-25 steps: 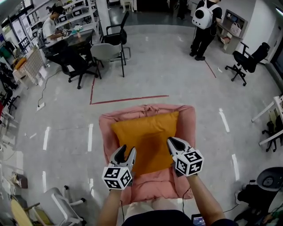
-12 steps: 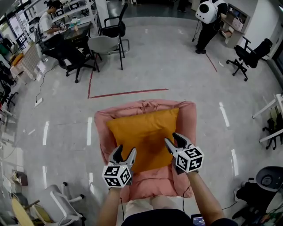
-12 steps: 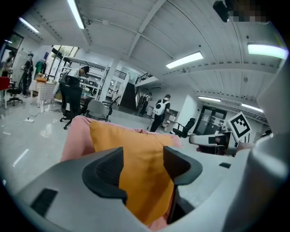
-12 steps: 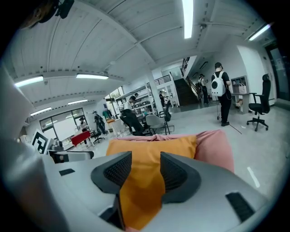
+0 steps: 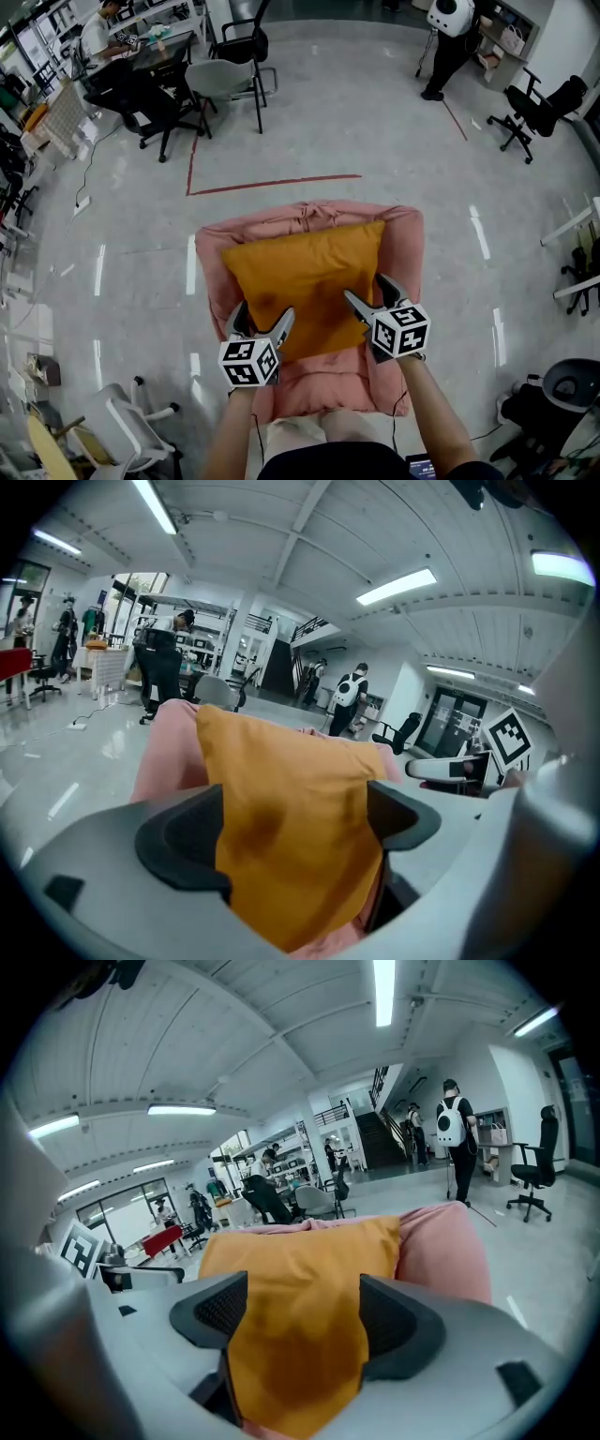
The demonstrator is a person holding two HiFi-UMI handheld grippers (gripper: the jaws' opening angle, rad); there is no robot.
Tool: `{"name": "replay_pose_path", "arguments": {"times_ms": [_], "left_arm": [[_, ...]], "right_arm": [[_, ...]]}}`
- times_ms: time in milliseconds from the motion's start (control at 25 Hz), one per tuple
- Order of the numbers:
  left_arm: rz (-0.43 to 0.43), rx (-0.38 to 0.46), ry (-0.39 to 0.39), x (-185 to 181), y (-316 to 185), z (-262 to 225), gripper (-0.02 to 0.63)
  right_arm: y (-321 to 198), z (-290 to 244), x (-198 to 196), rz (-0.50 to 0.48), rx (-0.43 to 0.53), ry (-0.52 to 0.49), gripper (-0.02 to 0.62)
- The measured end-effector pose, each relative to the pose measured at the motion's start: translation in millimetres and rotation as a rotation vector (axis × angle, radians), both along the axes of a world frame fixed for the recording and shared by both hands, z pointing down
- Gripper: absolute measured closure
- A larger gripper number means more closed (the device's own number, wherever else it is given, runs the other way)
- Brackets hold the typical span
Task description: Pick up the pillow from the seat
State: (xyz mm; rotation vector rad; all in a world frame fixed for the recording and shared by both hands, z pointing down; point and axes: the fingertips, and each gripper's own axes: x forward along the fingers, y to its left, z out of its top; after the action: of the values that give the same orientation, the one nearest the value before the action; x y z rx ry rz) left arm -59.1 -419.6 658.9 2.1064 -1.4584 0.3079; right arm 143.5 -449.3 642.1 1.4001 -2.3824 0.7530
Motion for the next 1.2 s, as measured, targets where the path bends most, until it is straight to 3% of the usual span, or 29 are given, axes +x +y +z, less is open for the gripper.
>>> {"name": "replay_pose_path", "arguments": {"times_ms": [280, 1200], "left_arm": [[-0.059, -0.036, -0.019, -6, -7, 25, 0.074], [-0.122, -0.161, -0.038, -19, -38, 88, 0.06]], "right_arm": [[-4, 34, 2, -0.007, -0.059, 0.001, 0.109], [-44, 96, 13, 0.008, -0.125, 0.103, 0.097]]}}
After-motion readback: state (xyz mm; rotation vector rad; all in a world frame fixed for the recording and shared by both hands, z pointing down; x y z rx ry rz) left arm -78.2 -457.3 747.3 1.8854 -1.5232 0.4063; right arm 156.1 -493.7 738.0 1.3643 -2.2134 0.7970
